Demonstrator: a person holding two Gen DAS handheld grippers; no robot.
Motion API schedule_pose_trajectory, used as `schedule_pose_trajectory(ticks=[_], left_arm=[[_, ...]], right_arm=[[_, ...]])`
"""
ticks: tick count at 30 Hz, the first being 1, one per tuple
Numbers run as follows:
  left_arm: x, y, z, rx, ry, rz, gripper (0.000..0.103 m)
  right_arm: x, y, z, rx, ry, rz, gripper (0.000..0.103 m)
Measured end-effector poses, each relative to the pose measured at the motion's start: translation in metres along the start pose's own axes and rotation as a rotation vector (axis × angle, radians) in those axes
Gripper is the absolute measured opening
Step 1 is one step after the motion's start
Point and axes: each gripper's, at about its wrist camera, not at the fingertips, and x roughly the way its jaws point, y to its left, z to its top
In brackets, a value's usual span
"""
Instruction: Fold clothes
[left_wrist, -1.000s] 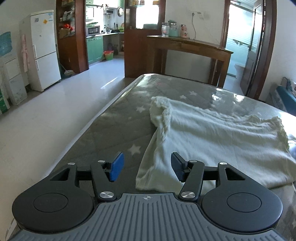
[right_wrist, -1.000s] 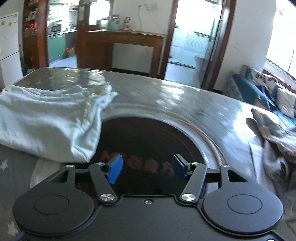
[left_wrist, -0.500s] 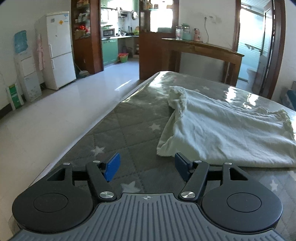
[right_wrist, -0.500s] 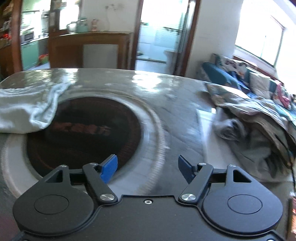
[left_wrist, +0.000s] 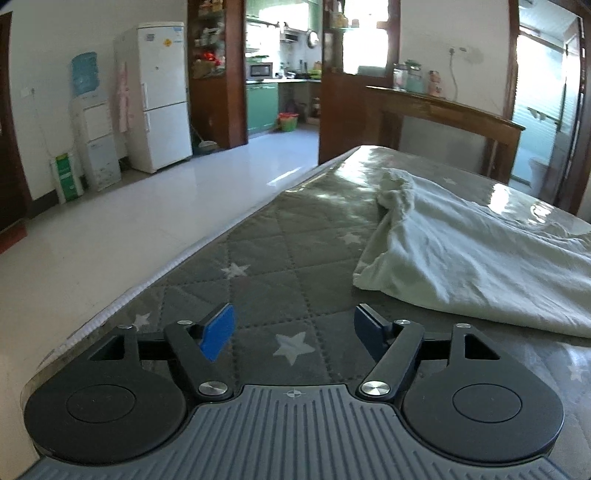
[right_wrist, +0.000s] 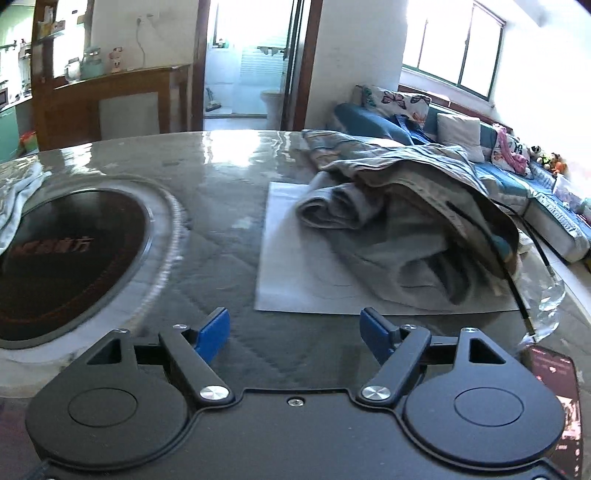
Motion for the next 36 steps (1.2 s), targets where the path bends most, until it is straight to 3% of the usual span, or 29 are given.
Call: schedule_pose_trajectory(ticks=[16,28,36], left_arm=[[0.009,0.005,-0.002,-0.029,0.043,0.028,0.081],[0.009,0.008,0.0,-0.042,0.049,0.035,0.088],[0.009,0.005,0.001,-0.042,0.054,0.042,0.091]], right_arm=[[0.006,-0.043,-0.006,0.075,0.002,0.035,0.09],[0.01,-0.048,-0.01,0.088,-0.005,0.034,0.103],[0.011,-0.05,-0.01,0.094,-0.007,0.037,0.103]])
